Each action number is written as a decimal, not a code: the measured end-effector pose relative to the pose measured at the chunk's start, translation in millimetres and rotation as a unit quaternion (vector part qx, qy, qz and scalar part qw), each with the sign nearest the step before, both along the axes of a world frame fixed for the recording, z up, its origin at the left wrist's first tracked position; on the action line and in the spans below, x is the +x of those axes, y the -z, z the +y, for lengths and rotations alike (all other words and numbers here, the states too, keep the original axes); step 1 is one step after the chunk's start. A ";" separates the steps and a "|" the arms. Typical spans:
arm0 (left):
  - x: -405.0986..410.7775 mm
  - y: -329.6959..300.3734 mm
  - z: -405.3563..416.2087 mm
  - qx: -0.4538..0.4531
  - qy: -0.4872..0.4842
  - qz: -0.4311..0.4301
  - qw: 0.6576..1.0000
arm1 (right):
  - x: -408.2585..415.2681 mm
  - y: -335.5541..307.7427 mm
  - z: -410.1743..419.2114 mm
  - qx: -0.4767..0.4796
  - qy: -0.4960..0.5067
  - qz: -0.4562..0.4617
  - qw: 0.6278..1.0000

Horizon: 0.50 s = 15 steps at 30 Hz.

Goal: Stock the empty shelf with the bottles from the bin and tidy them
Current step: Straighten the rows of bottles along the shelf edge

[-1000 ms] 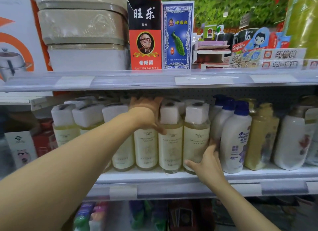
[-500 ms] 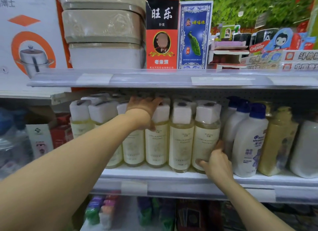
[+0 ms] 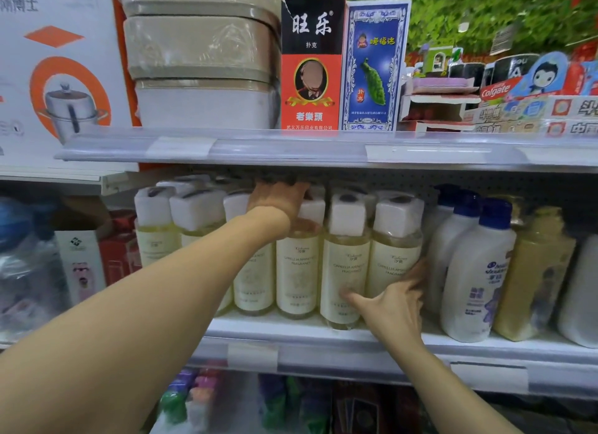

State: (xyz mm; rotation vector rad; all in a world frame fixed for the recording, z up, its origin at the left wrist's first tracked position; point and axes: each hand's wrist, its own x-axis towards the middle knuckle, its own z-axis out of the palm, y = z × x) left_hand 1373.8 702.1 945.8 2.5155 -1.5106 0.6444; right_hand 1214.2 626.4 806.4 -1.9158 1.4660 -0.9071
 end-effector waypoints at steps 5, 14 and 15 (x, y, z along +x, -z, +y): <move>-2.8 -7.3 -2.9 -0.008 -0.010 -0.013 1.000 | 4.6 -2.4 0.4 0.007 0.018 0.011 1.000; -4.5 -11.2 -2.0 -0.020 0.001 0.010 1.000 | 5.7 1.7 -2.3 -0.005 0.016 0.014 1.000; -4.3 -11.6 -2.1 -0.020 0.001 0.011 1.000 | 5.6 2.5 -3.2 -0.005 0.014 0.014 1.000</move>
